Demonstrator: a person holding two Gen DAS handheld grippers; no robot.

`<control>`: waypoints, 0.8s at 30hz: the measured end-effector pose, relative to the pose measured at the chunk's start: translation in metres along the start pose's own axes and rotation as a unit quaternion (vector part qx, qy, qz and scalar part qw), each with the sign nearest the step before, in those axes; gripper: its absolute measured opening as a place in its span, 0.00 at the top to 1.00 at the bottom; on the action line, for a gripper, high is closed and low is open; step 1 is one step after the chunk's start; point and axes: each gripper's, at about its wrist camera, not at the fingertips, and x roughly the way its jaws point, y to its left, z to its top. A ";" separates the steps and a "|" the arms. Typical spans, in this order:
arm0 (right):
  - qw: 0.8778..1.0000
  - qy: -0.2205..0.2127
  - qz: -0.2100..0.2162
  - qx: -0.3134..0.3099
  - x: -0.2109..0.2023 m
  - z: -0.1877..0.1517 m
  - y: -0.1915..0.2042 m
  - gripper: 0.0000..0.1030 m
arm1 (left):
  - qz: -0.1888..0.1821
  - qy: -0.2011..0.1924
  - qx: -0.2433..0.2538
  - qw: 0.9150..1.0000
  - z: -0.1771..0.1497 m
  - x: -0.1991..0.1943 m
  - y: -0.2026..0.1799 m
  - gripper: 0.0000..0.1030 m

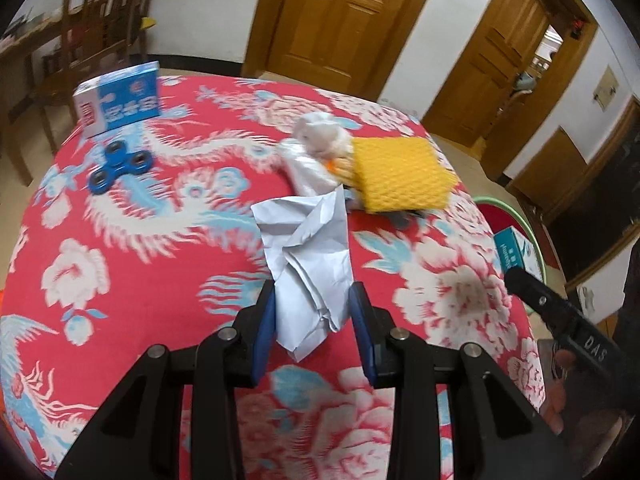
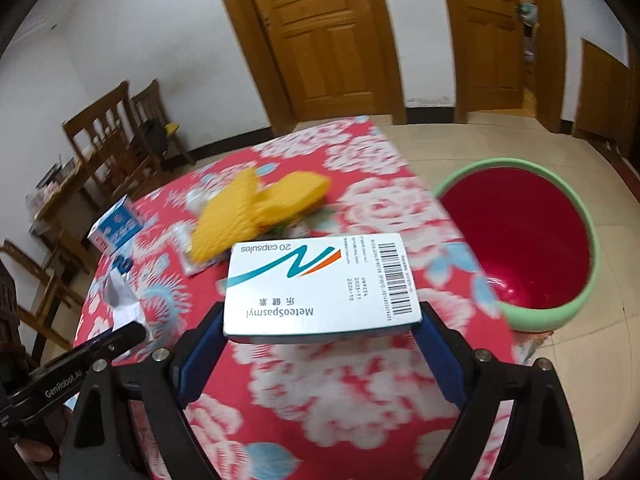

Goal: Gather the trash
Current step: 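Carry tissue and medicine box over the red bucket and release both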

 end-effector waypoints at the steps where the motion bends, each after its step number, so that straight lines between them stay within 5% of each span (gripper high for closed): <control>1: 1.000 -0.003 -0.005 0.006 -0.002 0.001 -0.008 0.11 | -0.003 0.001 0.004 1.000 0.000 0.001 -0.005 0.65; 24: 0.992 -0.005 -0.079 0.102 0.013 0.020 -0.142 0.10 | -0.071 0.034 0.113 0.990 0.028 0.056 -0.129 0.65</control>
